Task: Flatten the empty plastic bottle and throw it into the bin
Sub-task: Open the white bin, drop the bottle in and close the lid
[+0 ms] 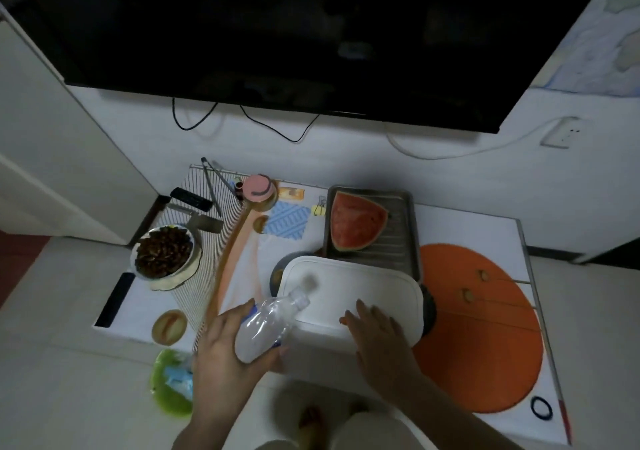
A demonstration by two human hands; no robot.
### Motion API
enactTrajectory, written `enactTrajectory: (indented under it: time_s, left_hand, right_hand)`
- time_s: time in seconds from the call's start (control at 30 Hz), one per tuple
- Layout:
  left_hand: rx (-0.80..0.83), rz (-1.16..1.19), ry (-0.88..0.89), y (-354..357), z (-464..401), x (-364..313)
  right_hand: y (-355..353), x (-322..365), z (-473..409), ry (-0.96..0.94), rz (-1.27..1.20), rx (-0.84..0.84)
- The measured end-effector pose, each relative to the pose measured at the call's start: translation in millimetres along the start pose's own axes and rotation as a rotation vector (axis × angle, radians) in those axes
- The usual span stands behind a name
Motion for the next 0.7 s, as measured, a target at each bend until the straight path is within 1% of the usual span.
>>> enactTrajectory:
  time_s: [0.2, 0.37, 0.5, 0.57, 0.63, 0.7]
  left_hand:
    - [0.018, -0.019, -0.005, 2, -7, 8]
    - [0.011, -0.073, -0.019, 1, -10, 6]
    - [0.000, -0.105, -0.036, 0, -9, 3]
    - [-0.009, -0.098, -0.051, -1, -8, 1]
    - [-0.018, -0.087, -0.056, -3, -5, -2]
    - [-0.033, -0.090, -0.048, -5, -2, -4]
  right_hand:
    - [10, -5, 4, -0.037, -0.002, -0.034]
    - [12, 0, -2, 0.035, 0.052, -0.033]
    - [9, 5, -1, 0.079, 0.159, -0.067]
    - [15, 1, -5, 0.021, 0.141, -0.057]
    - [20, -5, -7, 0.019, 0.096, -0.015]
    - [17, -11, -5, 0.008, 0.078, -0.045]
Point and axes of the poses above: each hand's wrist, its own z-axis away from the middle knuckle, its own y-axis out of the palm, x = y × z, the point moved 2 cm from there along -z, towards the middle knuckle, and after that the axes turned 13 degrees about -z, right-handed, at the moved point
